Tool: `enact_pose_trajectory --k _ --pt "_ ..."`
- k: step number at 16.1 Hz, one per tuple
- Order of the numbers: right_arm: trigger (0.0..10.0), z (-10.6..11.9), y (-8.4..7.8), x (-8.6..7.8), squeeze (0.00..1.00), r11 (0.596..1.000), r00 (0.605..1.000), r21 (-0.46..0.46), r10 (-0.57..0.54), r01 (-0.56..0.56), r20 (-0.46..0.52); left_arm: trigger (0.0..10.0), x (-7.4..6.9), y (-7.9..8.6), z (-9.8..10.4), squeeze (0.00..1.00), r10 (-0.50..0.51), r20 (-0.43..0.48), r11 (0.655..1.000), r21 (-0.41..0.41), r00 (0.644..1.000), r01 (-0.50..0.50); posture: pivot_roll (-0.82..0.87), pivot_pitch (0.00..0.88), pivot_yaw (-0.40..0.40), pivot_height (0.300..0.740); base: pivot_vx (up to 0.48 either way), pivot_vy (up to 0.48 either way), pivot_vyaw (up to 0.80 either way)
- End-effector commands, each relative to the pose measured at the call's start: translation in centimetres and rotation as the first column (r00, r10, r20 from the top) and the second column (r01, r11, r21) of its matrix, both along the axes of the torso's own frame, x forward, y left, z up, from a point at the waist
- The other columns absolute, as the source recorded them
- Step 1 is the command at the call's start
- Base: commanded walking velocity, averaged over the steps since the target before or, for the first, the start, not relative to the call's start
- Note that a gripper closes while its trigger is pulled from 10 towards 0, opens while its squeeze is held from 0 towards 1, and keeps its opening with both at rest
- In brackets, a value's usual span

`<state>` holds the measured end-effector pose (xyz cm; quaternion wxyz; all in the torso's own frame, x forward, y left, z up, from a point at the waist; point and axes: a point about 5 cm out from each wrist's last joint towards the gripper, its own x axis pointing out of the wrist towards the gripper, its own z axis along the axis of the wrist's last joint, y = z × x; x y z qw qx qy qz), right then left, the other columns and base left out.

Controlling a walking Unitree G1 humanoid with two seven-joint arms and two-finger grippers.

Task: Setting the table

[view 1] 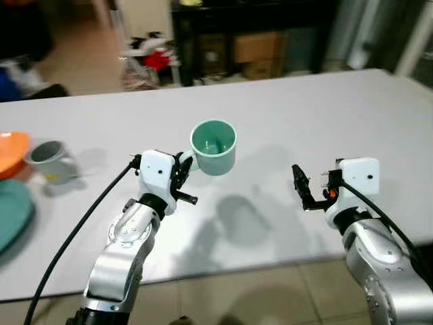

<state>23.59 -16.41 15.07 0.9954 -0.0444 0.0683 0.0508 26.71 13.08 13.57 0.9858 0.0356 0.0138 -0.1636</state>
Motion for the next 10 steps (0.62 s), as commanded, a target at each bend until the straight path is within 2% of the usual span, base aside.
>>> enact_pose_trajectory --k 1,4,7,10 --pt "10.0 0.0 0.5 0.0 0.00 1.000 1.000 0.002 0.030 -0.030 -0.003 10.0 0.3 0.3 0.1 0.00 0.007 0.006 1.000 0.009 1.000 -0.007 0.06 0.000 0.055 0.727 0.416 0.000 0.00" --pt "10.0 -0.1 0.7 0.1 0.00 0.998 0.998 0.013 0.057 -0.057 -0.016 10.0 1.2 0.1 -0.4 0.00 0.015 -0.022 0.999 0.028 1.000 -0.014 0.05 0.000 0.062 0.727 0.382 0.000 0.00" --pt "10.0 -0.2 1.2 0.1 0.00 0.995 0.995 0.019 0.094 -0.094 -0.024 10.0 1.6 0.2 -0.9 0.00 0.030 -0.055 0.998 0.049 0.998 -0.027 0.05 0.000 0.066 0.727 0.000 0.000 0.00" --pt "10.0 -0.7 2.0 0.1 0.00 0.985 0.984 0.052 0.166 -0.163 -0.063 10.0 2.6 0.2 -1.6 0.00 0.031 -0.127 0.998 0.051 0.991 -0.025 0.06 0.000 0.078 0.727 0.000 0.000 0.00"
